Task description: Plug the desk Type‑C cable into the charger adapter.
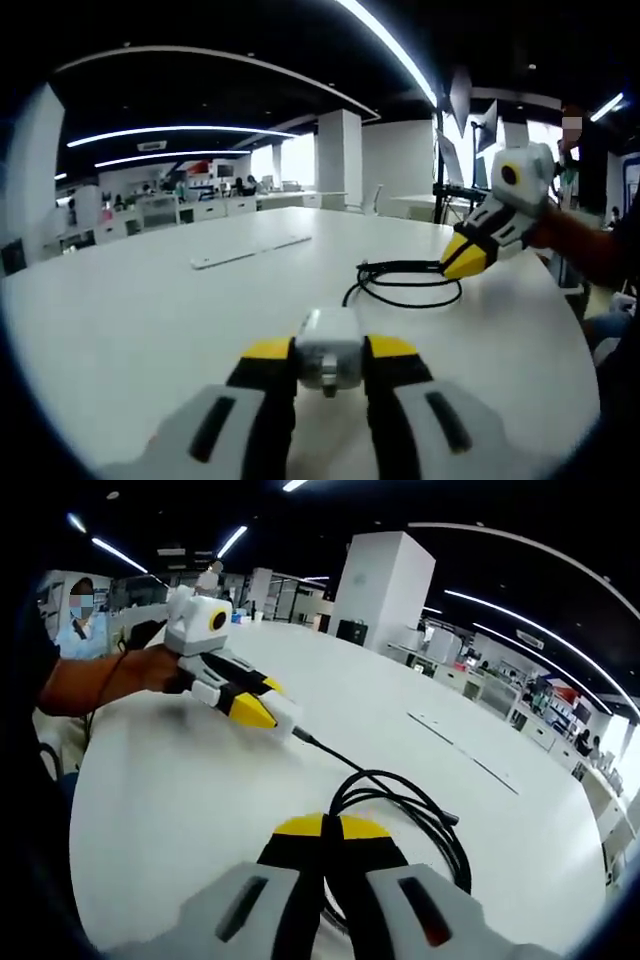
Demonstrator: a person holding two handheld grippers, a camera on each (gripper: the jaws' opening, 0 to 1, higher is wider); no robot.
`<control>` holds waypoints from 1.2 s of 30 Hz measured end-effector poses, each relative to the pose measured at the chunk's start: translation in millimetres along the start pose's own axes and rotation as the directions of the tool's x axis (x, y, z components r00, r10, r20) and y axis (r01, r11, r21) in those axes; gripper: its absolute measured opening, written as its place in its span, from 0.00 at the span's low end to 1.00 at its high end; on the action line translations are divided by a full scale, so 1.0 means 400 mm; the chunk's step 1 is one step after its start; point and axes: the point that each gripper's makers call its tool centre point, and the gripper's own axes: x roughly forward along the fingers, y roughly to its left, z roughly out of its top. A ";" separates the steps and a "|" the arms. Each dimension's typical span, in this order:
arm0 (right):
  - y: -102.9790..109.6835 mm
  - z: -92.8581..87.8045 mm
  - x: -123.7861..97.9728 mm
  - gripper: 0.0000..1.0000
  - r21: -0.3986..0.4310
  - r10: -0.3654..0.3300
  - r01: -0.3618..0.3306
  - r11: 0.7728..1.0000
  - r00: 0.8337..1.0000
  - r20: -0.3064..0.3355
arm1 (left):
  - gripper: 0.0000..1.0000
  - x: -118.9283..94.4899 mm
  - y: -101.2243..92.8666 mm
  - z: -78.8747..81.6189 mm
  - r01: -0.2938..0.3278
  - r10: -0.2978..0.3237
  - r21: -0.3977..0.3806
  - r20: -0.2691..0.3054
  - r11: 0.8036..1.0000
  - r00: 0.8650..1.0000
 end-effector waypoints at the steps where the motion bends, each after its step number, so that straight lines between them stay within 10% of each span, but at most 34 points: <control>1: 0.000 -0.002 0.003 0.00 0.002 0.000 0.000 1.000 1.000 -0.001 | 0.24 0.000 -0.001 -0.003 0.000 0.000 -0.001 -0.002 1.000 1.000; 36: 0.032 -0.066 0.048 0.01 0.062 0.028 -0.026 0.998 0.999 -0.039 | 0.25 0.017 0.023 -0.055 0.003 -0.002 0.018 -0.046 1.000 0.999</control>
